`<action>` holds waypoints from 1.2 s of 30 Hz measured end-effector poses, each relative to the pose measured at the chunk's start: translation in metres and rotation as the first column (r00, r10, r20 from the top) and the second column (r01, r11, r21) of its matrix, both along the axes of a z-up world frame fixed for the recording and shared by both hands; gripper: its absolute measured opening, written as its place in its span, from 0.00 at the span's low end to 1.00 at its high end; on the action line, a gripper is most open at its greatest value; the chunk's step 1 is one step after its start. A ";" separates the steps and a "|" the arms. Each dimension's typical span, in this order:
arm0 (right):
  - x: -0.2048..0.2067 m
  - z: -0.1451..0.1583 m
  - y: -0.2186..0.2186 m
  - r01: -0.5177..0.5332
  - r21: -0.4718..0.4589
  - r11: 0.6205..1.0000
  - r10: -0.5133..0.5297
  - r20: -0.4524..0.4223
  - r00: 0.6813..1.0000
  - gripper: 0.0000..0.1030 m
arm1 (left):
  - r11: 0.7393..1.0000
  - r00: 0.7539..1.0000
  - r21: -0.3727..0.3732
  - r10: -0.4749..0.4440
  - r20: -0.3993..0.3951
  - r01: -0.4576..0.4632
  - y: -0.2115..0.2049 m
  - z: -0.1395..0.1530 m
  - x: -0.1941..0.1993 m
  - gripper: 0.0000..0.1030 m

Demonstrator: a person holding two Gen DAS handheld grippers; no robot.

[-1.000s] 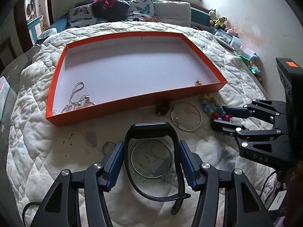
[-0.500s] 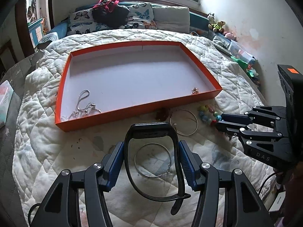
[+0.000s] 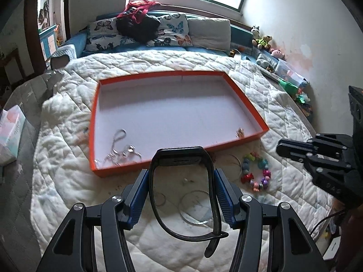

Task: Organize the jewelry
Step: 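Carry the watch band and beaded bracelet into the orange tray and open both tools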

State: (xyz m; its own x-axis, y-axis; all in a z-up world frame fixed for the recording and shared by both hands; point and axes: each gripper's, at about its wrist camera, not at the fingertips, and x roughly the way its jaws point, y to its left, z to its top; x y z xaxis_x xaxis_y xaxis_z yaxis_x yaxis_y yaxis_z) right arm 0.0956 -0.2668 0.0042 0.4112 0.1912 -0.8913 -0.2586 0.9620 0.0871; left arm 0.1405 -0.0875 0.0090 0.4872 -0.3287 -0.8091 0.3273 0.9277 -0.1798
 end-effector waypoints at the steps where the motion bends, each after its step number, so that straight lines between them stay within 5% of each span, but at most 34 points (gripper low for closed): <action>1: 0.002 0.004 0.000 0.001 0.003 1.000 -0.001 0.009 1.000 0.08 | 1.000 1.000 0.000 0.004 0.005 -0.004 0.002 0.002 0.002 0.58; 8: 0.008 -0.012 -0.005 0.009 -0.018 1.000 -0.010 -0.047 0.999 0.10 | 1.000 1.000 -0.005 0.013 0.010 -0.013 0.012 0.007 0.005 0.58; 12: 0.004 -0.029 -0.004 -0.002 -0.057 0.998 -0.003 -0.090 0.996 0.46 | 1.000 1.000 -0.005 0.014 0.000 -0.014 0.011 0.003 0.006 0.58; 23: 0.008 -0.054 -0.003 -0.004 -0.090 0.996 -0.007 -0.119 0.993 0.44 | 1.000 1.000 0.000 0.002 -0.013 -0.002 0.006 -0.005 0.010 0.58; 36: 0.002 -0.056 -0.012 0.027 -0.082 0.996 -0.037 -0.123 0.992 0.25 | 1.000 1.000 0.000 0.002 -0.024 -0.002 0.007 -0.011 0.015 0.58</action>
